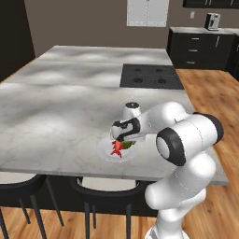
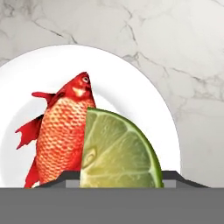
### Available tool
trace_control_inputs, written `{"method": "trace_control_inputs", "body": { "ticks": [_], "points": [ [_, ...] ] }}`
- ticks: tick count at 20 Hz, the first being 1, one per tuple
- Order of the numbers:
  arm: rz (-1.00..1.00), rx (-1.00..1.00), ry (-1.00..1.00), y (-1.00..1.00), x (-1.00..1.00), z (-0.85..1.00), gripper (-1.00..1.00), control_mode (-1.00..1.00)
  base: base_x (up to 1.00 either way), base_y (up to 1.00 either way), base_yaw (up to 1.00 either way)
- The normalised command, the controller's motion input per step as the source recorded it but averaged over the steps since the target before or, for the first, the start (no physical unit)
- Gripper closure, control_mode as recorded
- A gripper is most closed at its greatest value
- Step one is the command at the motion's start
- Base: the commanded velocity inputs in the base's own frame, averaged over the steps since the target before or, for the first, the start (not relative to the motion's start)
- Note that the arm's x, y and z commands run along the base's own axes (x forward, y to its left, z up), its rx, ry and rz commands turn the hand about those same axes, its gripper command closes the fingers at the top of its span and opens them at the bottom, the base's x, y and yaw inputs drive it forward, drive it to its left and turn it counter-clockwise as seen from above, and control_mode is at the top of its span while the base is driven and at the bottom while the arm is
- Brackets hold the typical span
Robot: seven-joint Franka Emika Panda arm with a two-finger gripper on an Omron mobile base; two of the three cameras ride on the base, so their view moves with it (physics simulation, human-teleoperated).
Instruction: Take the lemon wedge from the fridge and place it on the plate with fish on the dining counter.
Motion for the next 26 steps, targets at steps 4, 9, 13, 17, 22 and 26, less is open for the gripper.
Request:
{"method": "trace_control_inputs", "body": {
  "ticks": [4, 9, 13, 17, 22, 26],
  "points": [
    [0.00, 0.00, 0.01, 0.08, 0.39, -0.25, 1.00, -1.00, 0.00, 0.00, 0.00],
    [0.00, 0.00, 0.02, 0.22, 0.28, -0.22, -1.00, -1.00, 0.00, 0.00, 0.00],
    [0.00, 0.00, 0.00, 0.02, 0.02, 0.00, -1.00, -1.00, 0.00, 0.00, 0.00],
    [0.00, 0.00, 0.00, 0.00, 0.00, 0.03, -1.00, -1.00, 0.00, 0.00, 0.00],
    [-0.05, 0.00, -0.06, 0.01, -0.37, 0.73, -1.00, -1.00, 0.00, 0.00, 0.00],
    [-0.08, 0.04, -0.09, -0.02, -0.97, 1.00, -1.00, -1.00, 0.00, 0.00, 0.00]
  ]
}}
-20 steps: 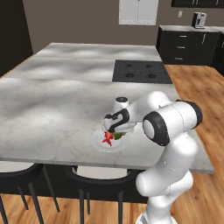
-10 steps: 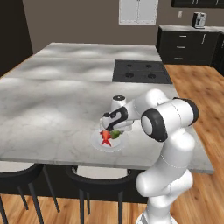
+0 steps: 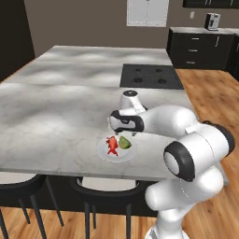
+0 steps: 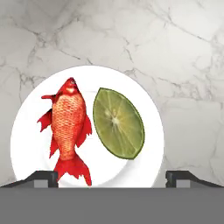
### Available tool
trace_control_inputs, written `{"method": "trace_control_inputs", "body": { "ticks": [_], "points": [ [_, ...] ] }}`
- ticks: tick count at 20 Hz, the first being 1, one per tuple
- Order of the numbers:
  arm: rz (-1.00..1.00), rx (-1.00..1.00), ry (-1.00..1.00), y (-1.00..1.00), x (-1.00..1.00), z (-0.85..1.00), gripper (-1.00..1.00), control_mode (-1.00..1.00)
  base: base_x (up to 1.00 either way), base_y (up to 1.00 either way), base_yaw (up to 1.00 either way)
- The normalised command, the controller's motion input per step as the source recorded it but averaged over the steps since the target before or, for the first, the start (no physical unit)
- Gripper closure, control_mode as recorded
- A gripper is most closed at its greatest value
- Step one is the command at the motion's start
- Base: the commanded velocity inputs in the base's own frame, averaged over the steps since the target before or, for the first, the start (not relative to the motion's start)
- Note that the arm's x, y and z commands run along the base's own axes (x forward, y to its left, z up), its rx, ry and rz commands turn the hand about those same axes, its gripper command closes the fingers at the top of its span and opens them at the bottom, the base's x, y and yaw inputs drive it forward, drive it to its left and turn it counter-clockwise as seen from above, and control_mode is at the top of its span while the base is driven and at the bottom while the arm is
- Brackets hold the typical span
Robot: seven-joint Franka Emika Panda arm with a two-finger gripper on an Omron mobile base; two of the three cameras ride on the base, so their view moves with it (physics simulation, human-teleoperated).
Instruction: Take the lemon wedge from the fridge and place it on the plate with fish on the dining counter.
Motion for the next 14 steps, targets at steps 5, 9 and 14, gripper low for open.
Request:
{"method": "trace_control_inputs", "body": {
  "ticks": [5, 9, 14],
  "points": [
    [-0.04, 0.02, -0.09, 0.00, -1.00, 0.53, -1.00, -1.00, 0.00, 0.00, 0.00],
    [0.00, 0.00, 0.00, -0.03, -1.00, -0.04, -1.00, -1.00, 0.00, 0.00, 0.00],
    [0.00, 0.00, 0.00, -0.26, -1.00, -0.52, -1.00, -1.00, 0.00, 0.00, 0.00]
  ]
}}
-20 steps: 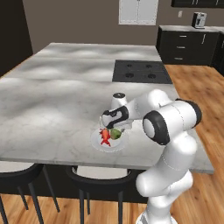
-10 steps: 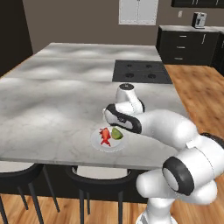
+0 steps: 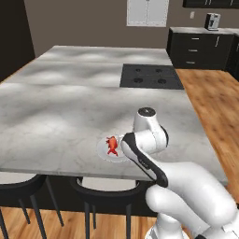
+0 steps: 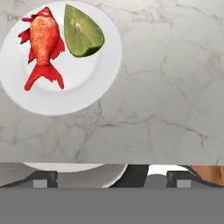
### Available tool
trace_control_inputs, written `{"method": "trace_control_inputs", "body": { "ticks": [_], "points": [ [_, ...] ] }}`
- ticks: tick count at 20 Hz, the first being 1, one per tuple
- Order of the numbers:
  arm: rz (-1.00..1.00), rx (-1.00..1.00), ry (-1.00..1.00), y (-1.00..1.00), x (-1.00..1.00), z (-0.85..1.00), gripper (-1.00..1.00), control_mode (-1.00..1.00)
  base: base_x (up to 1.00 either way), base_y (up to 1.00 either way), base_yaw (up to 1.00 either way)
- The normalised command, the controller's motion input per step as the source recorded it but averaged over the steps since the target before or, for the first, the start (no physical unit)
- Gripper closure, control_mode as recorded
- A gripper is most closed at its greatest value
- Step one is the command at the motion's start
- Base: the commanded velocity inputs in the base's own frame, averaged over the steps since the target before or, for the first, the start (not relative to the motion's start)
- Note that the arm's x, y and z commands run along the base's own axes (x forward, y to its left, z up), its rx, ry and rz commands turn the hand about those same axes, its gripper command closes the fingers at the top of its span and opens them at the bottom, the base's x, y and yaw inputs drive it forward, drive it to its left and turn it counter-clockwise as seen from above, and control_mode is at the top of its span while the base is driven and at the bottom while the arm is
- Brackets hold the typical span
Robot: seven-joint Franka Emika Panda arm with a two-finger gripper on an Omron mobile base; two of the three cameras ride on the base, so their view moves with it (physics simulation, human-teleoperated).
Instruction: Take the lemon wedge from the fridge and place it on the plate with fish on the dining counter.
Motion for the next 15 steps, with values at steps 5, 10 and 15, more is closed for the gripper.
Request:
{"method": "trace_control_inputs", "body": {
  "ticks": [5, 10, 15],
  "points": [
    [0.03, -0.09, -0.24, -0.72, -1.00, 0.12, -1.00, -1.00, 0.00, 0.00, 0.00],
    [0.10, -0.14, -0.67, -0.43, -1.00, 1.00, -1.00, -1.00, 0.00, 0.00, 0.00],
    [0.05, -0.09, -0.81, -0.33, -1.00, 0.68, -1.00, -1.00, 0.00, 0.00, 0.00]
  ]
}}
